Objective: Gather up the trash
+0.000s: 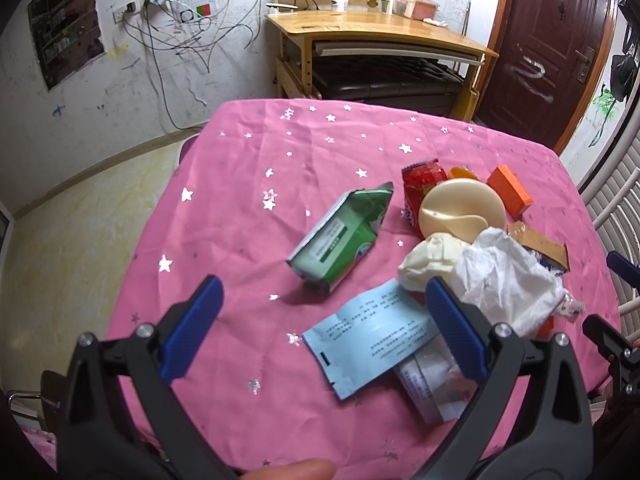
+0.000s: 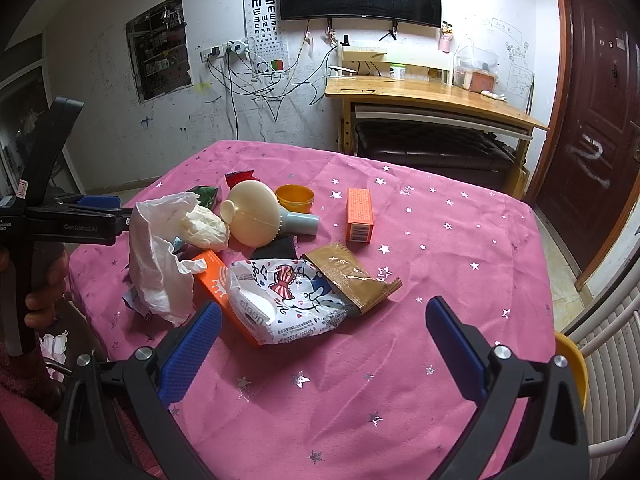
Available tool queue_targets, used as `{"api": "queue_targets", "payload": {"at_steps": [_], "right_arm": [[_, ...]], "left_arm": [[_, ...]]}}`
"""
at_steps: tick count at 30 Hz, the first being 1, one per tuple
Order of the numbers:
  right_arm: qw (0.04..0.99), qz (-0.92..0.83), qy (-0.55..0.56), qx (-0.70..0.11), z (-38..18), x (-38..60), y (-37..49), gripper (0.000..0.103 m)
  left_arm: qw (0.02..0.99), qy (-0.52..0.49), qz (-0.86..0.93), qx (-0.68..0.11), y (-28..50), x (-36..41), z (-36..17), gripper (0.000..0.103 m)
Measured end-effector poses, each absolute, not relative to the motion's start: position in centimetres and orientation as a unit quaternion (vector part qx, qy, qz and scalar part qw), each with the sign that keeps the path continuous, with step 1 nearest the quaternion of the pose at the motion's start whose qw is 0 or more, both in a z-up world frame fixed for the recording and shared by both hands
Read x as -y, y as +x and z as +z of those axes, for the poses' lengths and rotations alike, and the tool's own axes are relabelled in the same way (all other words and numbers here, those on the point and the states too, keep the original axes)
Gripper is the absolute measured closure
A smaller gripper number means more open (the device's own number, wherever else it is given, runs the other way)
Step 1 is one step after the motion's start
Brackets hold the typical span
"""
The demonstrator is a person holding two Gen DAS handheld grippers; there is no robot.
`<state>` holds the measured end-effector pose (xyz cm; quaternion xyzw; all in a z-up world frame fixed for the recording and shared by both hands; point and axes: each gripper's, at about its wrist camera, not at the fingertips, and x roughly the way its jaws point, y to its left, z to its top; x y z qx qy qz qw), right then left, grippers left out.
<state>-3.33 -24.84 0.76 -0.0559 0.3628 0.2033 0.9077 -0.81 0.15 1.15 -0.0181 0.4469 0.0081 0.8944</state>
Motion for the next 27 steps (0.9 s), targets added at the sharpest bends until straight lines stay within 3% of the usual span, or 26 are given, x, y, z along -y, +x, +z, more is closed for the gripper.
{"api": "queue_targets", "payload": {"at_steps": [27], "right_arm": [[0.908, 0.202, -0.057, -0.363, 0.66, 24.72, -3.14, 0.007]], "left_arm": [[0.894, -0.017, 0.008, -0.447, -0.41, -0.05, 0.57, 0.006]]}}
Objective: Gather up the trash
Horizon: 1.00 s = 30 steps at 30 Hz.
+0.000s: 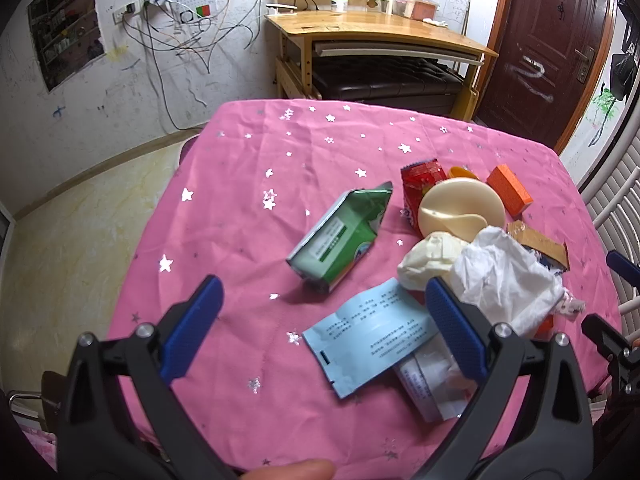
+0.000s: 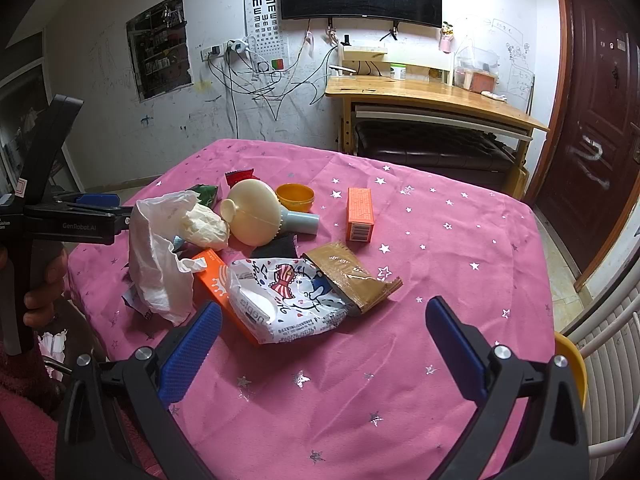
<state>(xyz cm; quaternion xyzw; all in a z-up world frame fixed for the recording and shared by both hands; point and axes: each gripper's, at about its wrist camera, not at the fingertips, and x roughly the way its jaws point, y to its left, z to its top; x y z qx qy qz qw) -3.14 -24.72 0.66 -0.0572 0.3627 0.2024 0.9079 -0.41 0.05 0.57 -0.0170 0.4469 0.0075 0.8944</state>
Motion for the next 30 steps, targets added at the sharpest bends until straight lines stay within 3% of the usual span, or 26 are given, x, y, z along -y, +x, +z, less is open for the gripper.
{"api": "queue_targets", "payload": {"at_steps": [22, 30], "right_arm": [[0.910, 0.201, -0.051, -0.360, 0.6, 25.0, -3.1, 0.007], [0.903, 0.214, -0.030, -0.372, 0.6, 24.9, -1.7, 0.007]], "left_arm": [[0.894, -0.015, 0.010, -0.448, -0.8, -0.1, 0.5, 0.006], [0.889, -0.003, 0.005, -0.458, 2.7, -1.3, -0.3, 0.006]]}}
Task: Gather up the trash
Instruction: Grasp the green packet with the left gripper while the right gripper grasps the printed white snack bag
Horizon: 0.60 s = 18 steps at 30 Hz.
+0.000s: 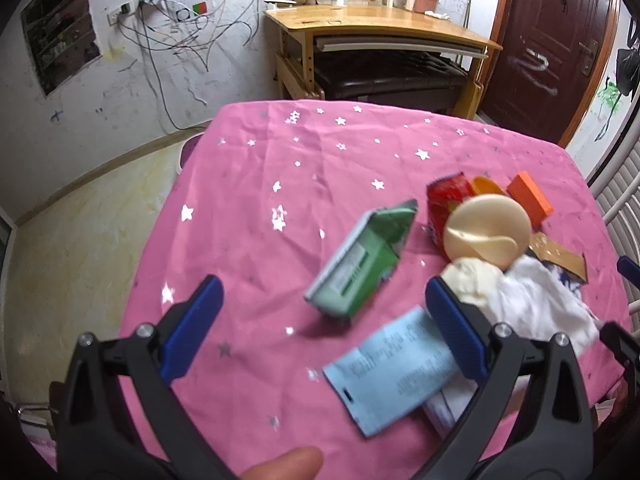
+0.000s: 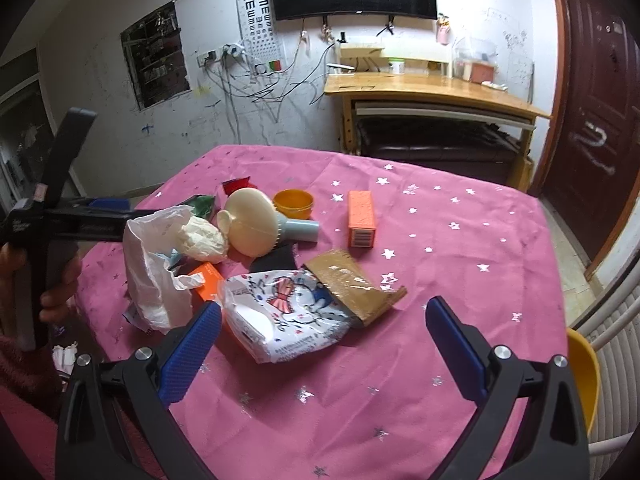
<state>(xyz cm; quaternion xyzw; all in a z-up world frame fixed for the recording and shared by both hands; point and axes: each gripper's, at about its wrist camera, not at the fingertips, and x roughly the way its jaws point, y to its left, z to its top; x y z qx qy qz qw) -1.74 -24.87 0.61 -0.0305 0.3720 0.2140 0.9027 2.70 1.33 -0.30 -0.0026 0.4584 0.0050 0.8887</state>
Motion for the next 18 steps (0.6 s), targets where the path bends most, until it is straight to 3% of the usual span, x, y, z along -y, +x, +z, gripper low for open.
{"api": "queue_targets", "payload": {"at_steps": [9, 11, 13, 15, 18], "right_arm": [[0.888, 0.239, -0.036, -0.391, -0.3, 23.3, -1.0, 0.008], [0.888, 0.248, -0.032, -0.387, -0.2, 23.0, -1.1, 0.012], [0.886, 0.253, -0.033, -0.386, -0.2, 22.8, -1.1, 0.027], [0.885, 0.256, -0.038, -0.388, -0.4, 22.4, -1.0, 0.035], [0.879, 0.262, -0.052, -0.394, -0.9, 21.5, -1.1, 0.039]], "left_arm": [[0.873, 0.002, -0.035, -0.487, 5.8, -1.4, -2.1, 0.009], [0.869, 0.005, -0.045, -0.492, 6.2, -1.1, -2.6, 0.018], [0.868, 0.011, -0.052, -0.493, 6.3, -1.0, -3.1, 0.025], [0.867, 0.015, -0.058, -0.495, 6.4, -0.8, -3.4, 0.029], [0.869, 0.028, -0.059, -0.491, 6.4, -0.5, -3.9, 0.037]]}}
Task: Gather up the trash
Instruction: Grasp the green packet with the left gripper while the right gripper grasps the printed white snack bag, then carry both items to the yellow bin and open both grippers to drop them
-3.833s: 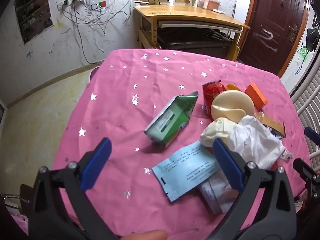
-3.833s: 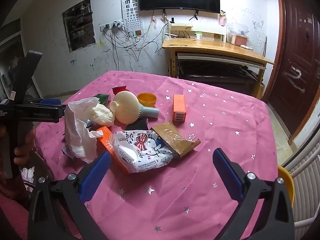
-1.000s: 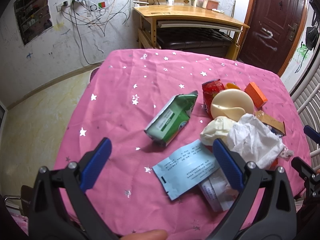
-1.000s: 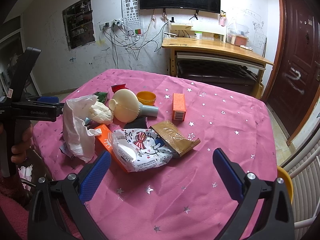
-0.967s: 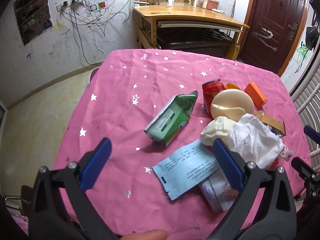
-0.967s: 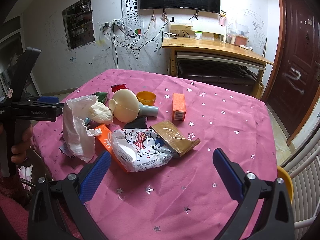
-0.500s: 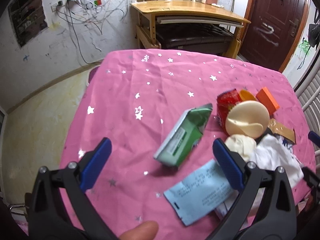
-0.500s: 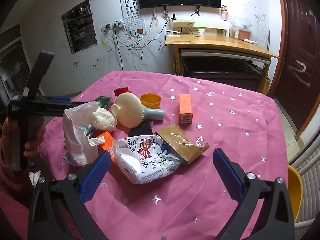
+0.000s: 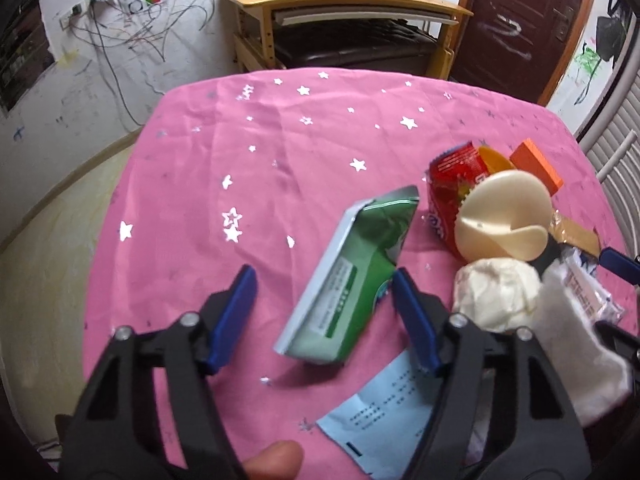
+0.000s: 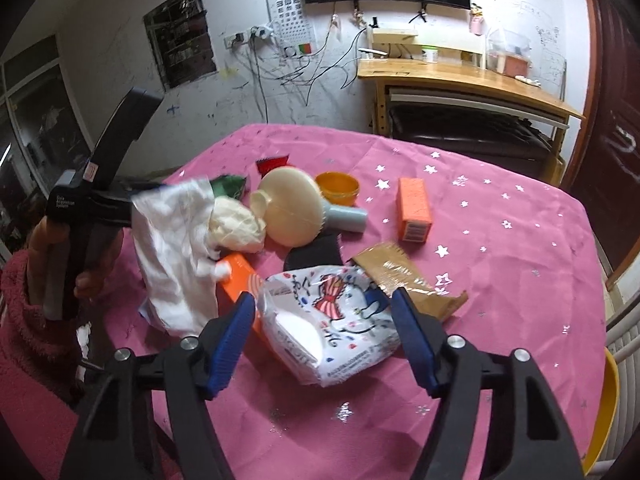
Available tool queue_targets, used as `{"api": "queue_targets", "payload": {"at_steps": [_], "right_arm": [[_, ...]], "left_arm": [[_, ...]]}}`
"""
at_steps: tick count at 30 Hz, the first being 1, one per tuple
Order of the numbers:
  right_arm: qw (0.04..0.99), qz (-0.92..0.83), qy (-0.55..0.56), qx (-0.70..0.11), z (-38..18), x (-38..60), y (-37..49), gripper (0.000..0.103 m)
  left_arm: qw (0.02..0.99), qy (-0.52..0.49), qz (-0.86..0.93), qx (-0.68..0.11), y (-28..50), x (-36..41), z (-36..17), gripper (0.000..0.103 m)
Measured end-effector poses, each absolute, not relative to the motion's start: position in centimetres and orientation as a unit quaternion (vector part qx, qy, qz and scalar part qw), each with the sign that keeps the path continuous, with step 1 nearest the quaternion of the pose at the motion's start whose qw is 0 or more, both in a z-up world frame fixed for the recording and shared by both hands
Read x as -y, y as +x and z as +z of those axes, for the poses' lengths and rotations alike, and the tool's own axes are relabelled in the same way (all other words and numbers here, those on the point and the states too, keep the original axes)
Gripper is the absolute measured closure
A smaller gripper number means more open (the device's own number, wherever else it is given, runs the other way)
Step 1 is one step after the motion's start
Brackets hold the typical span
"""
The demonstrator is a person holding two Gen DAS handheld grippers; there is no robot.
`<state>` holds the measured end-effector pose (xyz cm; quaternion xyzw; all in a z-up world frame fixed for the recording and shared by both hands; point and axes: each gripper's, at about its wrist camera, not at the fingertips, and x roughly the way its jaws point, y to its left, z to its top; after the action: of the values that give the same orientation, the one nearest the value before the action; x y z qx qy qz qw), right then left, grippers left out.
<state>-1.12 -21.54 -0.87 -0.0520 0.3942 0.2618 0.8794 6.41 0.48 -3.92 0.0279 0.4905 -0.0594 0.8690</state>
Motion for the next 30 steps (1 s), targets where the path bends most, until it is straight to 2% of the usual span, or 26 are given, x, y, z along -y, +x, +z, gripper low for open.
{"api": "queue_targets", "payload": {"at_steps": [2, 3, 4, 5, 7, 9, 10, 12, 16, 30], "right_arm": [[0.877, 0.268, -0.059, -0.394, -1.2, 21.1, -1.2, 0.039], [0.876, 0.269, -0.062, -0.394, -1.3, 20.9, -1.2, 0.043], [0.875, 0.271, -0.064, -0.395, -1.4, 20.7, -1.2, 0.047], [0.873, 0.277, -0.059, -0.396, -1.5, 20.7, -1.2, 0.049], [0.874, 0.278, -0.053, -0.395, -1.5, 20.7, -1.0, 0.067], [0.874, 0.282, -0.042, -0.394, -1.4, 21.0, -0.9, 0.076], [0.877, 0.279, -0.038, -0.390, -1.3, 21.2, -0.9, 0.086], [0.879, 0.280, -0.023, -0.384, -0.9, 21.9, -1.0, 0.091], [0.887, 0.284, 0.000, -0.363, 0.4, 22.9, -1.6, 0.095], [0.906, 0.303, 0.057, -0.289, 6.4, 27.0, -3.8, 0.095]], "left_arm": [[0.872, 0.032, -0.065, -0.485, 6.3, -0.3, -4.0, 0.041], [0.873, 0.033, -0.067, -0.483, 6.2, -0.3, -3.9, 0.043], [0.875, 0.032, -0.067, -0.478, 6.0, -0.3, -3.8, 0.052], [0.877, 0.031, -0.068, -0.476, 5.9, -0.2, -3.8, 0.066], [0.880, 0.041, -0.057, -0.469, 5.7, -0.1, -3.7, 0.078], [0.883, 0.049, -0.053, -0.464, 5.4, 0.1, -3.7, 0.082], [0.885, 0.050, -0.049, -0.461, 5.3, 0.0, -3.6, 0.086], [0.887, 0.040, -0.042, -0.459, 5.1, -0.4, -3.5, 0.096], [0.894, 0.028, -0.023, -0.447, 4.7, -1.1, -2.5, 0.097], [0.925, 0.039, -0.037, -0.377, 2.2, 1.4, 4.6, 0.097]]}}
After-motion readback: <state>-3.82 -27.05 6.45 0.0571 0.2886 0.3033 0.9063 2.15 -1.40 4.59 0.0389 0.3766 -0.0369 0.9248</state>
